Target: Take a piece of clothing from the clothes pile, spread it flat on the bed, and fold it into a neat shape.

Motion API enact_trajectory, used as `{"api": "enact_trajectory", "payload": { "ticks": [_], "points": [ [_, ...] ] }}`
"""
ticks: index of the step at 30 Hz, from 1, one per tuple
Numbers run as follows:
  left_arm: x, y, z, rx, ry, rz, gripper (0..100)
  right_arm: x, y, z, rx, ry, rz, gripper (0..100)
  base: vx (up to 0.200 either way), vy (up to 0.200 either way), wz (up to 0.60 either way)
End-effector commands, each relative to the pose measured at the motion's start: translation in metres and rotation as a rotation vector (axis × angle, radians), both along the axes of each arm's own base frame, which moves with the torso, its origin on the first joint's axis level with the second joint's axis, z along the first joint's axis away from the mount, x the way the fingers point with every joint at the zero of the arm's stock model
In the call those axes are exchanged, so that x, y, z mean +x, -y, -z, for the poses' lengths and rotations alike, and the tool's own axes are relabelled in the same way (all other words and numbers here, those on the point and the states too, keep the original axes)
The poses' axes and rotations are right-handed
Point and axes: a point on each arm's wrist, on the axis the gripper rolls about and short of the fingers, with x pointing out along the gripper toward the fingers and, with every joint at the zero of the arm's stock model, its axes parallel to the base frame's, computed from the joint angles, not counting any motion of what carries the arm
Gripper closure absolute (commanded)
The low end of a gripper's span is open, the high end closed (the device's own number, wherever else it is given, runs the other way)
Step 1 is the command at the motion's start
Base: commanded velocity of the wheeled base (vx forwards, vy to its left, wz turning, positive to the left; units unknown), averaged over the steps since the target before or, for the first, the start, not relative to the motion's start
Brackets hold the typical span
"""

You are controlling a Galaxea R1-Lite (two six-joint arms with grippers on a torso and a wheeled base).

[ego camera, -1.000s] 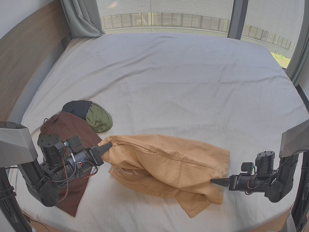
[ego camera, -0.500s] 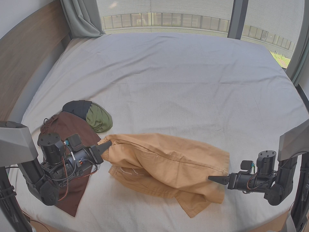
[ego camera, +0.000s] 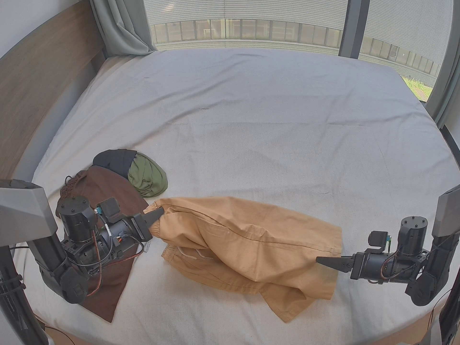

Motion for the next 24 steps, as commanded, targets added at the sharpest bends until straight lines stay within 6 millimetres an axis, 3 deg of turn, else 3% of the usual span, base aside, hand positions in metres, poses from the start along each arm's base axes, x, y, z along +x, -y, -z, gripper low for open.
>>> {"api": "enact_trajectory", "payload": {
  "ticks": [1, 9, 17, 24],
  "points": [
    [0.000, 0.000, 0.002, 0.002, -0.008, 0.002, 100, -0.004, 0.002, -0.017, 0.020, 0.067, -0.006, 0, 0.000, 0.000, 0.00],
    [-0.001, 0.001, 0.002, 0.002, -0.008, 0.005, 100, -0.004, 0.001, -0.018, 0.030, 0.070, -0.027, 0, 0.000, 0.000, 0.00],
    [-0.001, 0.002, 0.002, 0.002, -0.008, 0.006, 100, 0.004, 0.001, 0.002, 0.010, -0.001, -0.009, 0, 0.000, 0.000, 0.00],
    [-0.001, 0.002, 0.002, 0.002, -0.011, 0.006, 100, 0.008, 0.013, -0.002, 0.013, 0.021, 0.041, 0, 0.000, 0.000, 0.00]
  ]
}}
